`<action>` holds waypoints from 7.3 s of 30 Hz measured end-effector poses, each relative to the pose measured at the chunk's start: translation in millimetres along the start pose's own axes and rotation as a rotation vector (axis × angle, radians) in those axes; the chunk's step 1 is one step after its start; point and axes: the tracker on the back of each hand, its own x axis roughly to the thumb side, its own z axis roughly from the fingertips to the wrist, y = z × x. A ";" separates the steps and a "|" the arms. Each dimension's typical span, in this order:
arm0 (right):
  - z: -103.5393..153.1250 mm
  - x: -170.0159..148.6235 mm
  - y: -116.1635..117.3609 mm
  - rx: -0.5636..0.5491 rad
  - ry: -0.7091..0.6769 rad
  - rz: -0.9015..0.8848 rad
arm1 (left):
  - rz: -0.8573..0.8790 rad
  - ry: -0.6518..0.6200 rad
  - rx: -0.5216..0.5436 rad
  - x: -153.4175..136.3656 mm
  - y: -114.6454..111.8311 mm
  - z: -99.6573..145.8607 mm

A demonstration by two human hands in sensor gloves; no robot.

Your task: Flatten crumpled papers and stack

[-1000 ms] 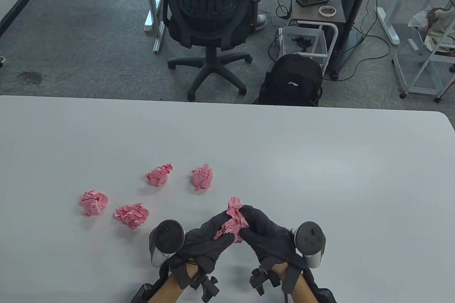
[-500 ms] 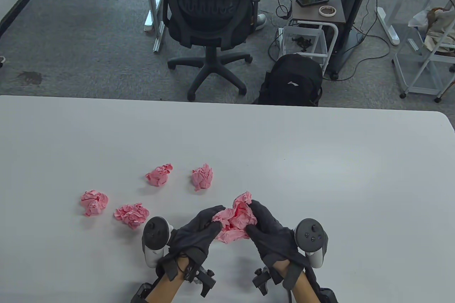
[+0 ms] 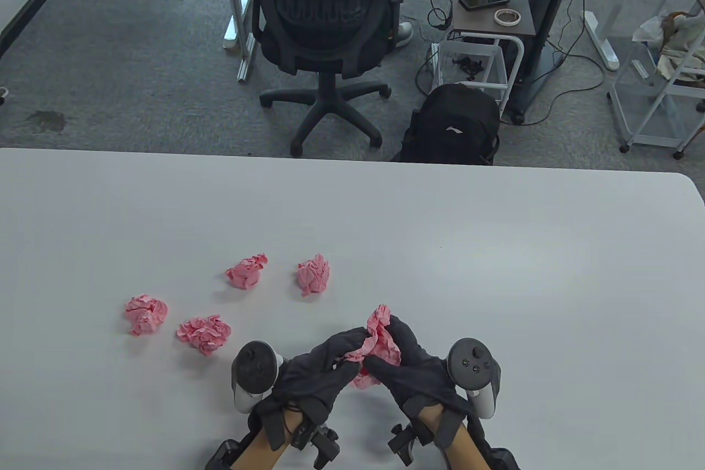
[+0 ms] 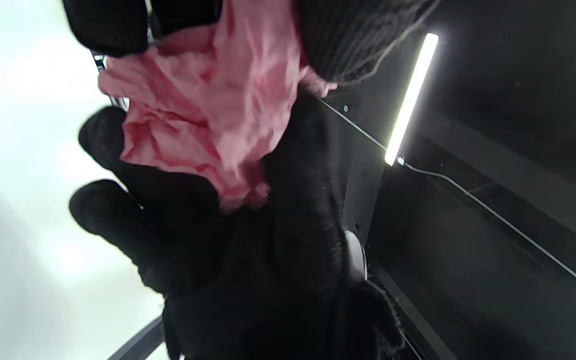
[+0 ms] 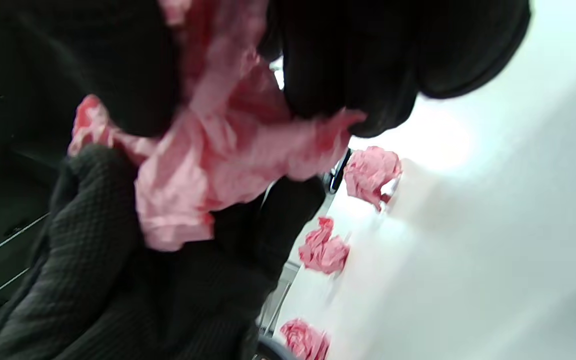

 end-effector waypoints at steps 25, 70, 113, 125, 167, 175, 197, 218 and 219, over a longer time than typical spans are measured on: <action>13.8 35.6 -4.0 -0.273 -0.301 0.546 | -0.695 -0.090 -0.034 33.9 -11.1 2.2; 16.6 43.4 -22.9 -0.428 -0.298 0.814 | -0.709 -0.219 0.115 43.5 9.7 0.1; 1.6 -31.9 -87.4 -0.114 0.079 -0.276 | 0.062 0.140 0.240 -17.1 52.9 3.2; 1.9 -42.3 -94.6 -0.007 0.160 -0.373 | 0.068 0.181 0.249 -26.3 56.4 4.9; 14.3 -48.4 -122.6 -0.408 0.479 0.508 | -1.121 0.362 -0.663 -25.1 -26.1 -10.3; 13.4 -17.2 -108.9 -0.380 0.234 0.621 | -1.094 0.440 -0.677 -35.2 -22.3 -11.9; 1.1 -39.2 -78.9 0.063 0.661 0.845 | -1.045 0.464 -0.669 -40.4 -20.5 -14.7; 0.6 -22.3 -71.1 -0.195 0.371 0.774 | -1.031 0.470 -0.677 -40.5 -19.9 -13.8; 1.5 -21.7 -73.4 -0.212 0.352 0.692 | -1.030 0.470 -0.677 -40.4 -19.9 -13.8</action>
